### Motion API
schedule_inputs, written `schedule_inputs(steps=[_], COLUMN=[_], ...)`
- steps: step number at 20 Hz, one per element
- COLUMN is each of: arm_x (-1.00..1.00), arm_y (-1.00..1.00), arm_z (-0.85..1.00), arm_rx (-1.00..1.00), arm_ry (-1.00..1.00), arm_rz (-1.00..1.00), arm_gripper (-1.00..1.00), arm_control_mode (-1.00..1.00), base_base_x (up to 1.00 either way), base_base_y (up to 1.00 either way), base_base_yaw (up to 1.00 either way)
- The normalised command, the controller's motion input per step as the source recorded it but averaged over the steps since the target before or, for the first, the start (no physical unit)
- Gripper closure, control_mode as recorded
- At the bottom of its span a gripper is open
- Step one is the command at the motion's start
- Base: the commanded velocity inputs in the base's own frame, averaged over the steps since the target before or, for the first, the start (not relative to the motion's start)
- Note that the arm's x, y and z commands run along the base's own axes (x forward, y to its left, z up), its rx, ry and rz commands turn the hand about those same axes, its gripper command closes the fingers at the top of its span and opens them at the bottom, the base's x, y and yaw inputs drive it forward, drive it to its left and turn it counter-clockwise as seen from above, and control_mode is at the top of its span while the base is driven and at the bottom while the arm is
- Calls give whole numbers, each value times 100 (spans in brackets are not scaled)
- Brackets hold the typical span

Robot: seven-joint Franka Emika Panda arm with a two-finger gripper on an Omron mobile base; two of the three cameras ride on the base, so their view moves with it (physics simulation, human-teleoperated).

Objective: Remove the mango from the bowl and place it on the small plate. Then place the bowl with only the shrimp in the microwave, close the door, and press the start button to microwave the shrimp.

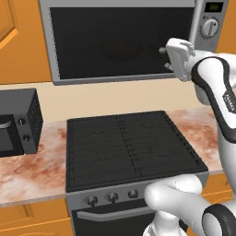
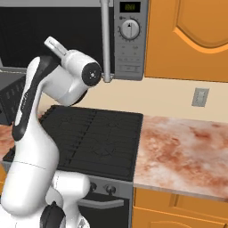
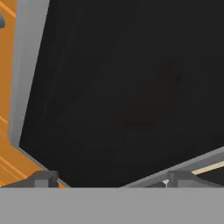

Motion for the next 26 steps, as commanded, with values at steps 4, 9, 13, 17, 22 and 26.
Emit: schedule_inputs(steps=[4,9,13,17,22,26], arm_x=[-39,-14,3,3,25,34], arm_y=[-100,-100,-99,-79,-74,-39], arm_z=[0,-9,-22,-81,-19,0], arm_rx=[12,24,16,0,8,8], arm_ry=[6,10,-6,-31,-13,20], arm_rz=[-2,-10,-1,5,11,-9], arm_gripper=[-100,-100,-100,-100,-100,-100], arm_control_mode=[-100,-100,-100,-100,-100,-100], base_base_x=[0,0,0,0,0,0], base_base_y=[0,0,0,0,0,0], base_base_yaw=[0,0,0,0,0,0])
